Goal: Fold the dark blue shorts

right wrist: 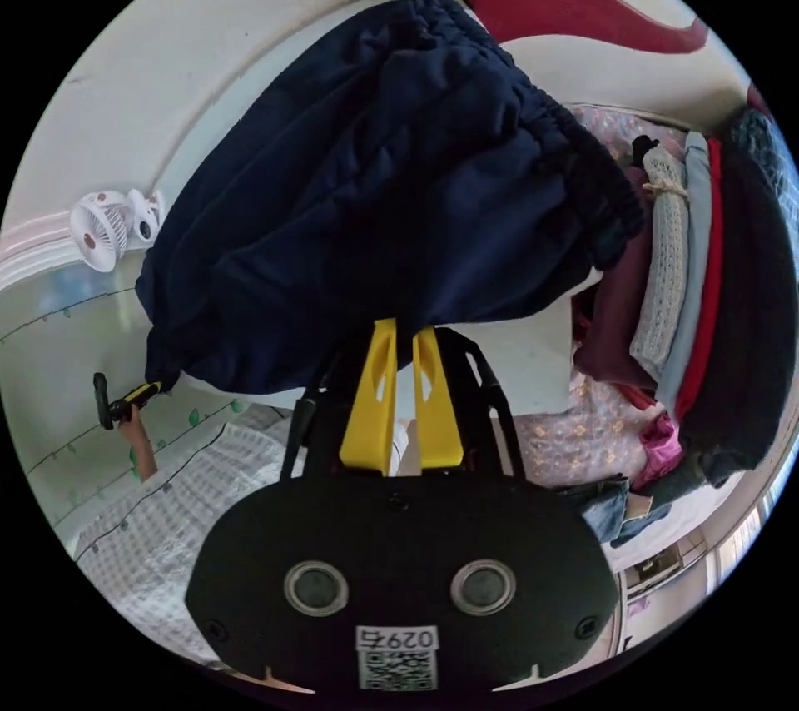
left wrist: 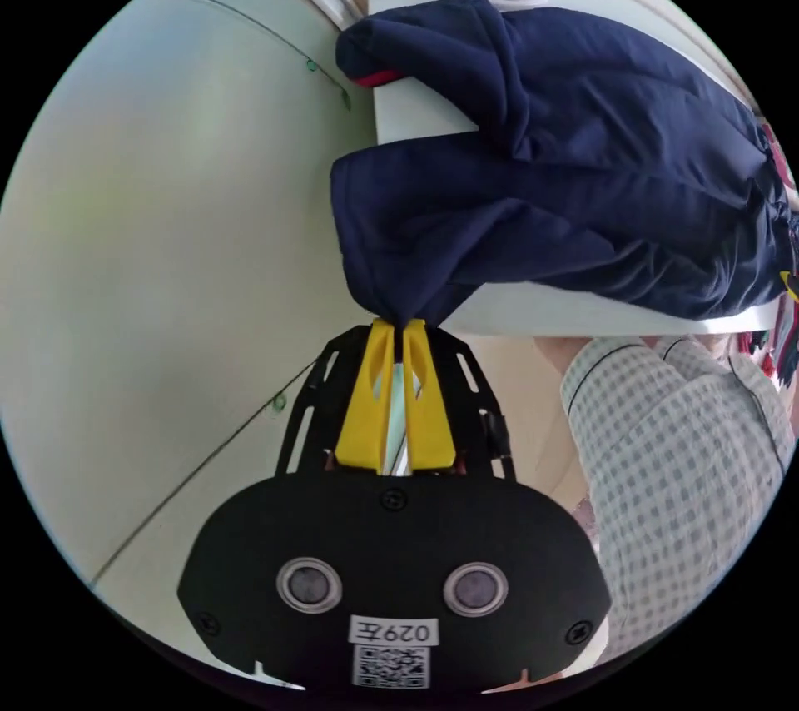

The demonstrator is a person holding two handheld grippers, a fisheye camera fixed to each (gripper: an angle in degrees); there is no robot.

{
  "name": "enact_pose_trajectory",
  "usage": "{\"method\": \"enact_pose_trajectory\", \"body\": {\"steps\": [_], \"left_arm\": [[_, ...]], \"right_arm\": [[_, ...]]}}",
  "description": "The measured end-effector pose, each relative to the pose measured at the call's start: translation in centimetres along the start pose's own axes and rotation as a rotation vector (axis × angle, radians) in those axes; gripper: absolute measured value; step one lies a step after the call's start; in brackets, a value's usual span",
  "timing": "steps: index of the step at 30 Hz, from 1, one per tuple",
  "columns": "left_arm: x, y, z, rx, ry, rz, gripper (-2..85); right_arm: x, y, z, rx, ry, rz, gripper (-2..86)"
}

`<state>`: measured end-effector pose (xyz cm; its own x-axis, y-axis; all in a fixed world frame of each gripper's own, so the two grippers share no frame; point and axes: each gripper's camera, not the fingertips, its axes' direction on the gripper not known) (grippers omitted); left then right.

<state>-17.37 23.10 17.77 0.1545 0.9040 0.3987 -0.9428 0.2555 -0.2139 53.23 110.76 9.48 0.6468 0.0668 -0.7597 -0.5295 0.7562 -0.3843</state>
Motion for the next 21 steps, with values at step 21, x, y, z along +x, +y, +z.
{"method": "enact_pose_trajectory", "body": {"steps": [21], "left_arm": [[-1.7,-10.4,-6.9,-0.098,0.154,0.028,8.9]], "right_arm": [[5.9,0.0,-8.4,-0.053,0.007,-0.131,11.1]]}}
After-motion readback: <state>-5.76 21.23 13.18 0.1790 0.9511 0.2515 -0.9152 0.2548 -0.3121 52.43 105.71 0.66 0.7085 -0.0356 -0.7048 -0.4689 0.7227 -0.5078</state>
